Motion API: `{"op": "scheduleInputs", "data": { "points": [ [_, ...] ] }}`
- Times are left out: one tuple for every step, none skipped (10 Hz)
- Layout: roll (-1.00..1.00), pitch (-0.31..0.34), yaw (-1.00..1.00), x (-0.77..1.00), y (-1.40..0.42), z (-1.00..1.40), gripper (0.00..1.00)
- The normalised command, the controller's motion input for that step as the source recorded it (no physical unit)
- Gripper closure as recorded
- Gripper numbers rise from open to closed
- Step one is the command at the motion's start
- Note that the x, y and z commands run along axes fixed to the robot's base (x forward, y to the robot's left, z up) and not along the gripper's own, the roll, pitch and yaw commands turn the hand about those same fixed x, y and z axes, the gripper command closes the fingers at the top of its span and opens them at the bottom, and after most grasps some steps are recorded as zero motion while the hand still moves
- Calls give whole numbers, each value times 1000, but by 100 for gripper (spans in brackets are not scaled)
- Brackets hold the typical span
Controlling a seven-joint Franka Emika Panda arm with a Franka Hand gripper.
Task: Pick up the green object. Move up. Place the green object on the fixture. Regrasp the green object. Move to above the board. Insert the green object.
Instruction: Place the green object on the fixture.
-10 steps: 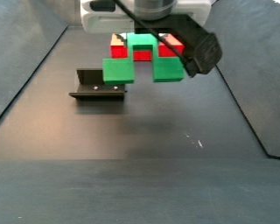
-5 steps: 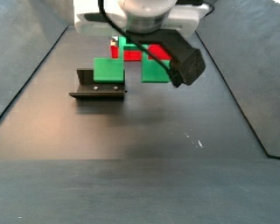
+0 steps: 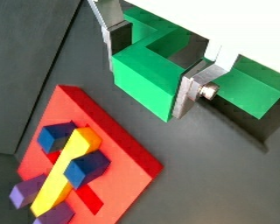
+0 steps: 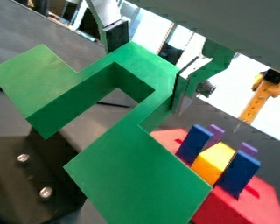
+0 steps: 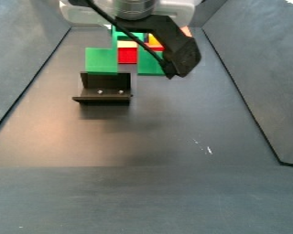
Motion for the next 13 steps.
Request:
{"op": "scheduleInputs", "data": {
  "points": [
    [-277, -17, -194, 897, -186, -29, 100],
    [-234, -51, -189, 906, -174, -106, 100],
    [-183, -71, -177, 909, -160, -106, 100],
    [-111, -69, -137, 940, -91, -83, 100],
    [0, 0, -57, 1000, 0, -57, 100],
    [57, 0, 0, 1000, 0, -49, 100],
    [174, 94, 0, 937, 3, -51, 100],
    [266, 251, 80, 823, 0, -49, 100],
    [329, 260, 31, 980, 0, -83, 100],
    [409, 331, 46, 1000, 0, -86, 100],
    [409, 349, 97, 943, 0, -103, 100],
    [254, 291, 0, 783, -14, -106, 100],
    [146, 160, 0, 674, -34, -174, 100]
  ]
}}
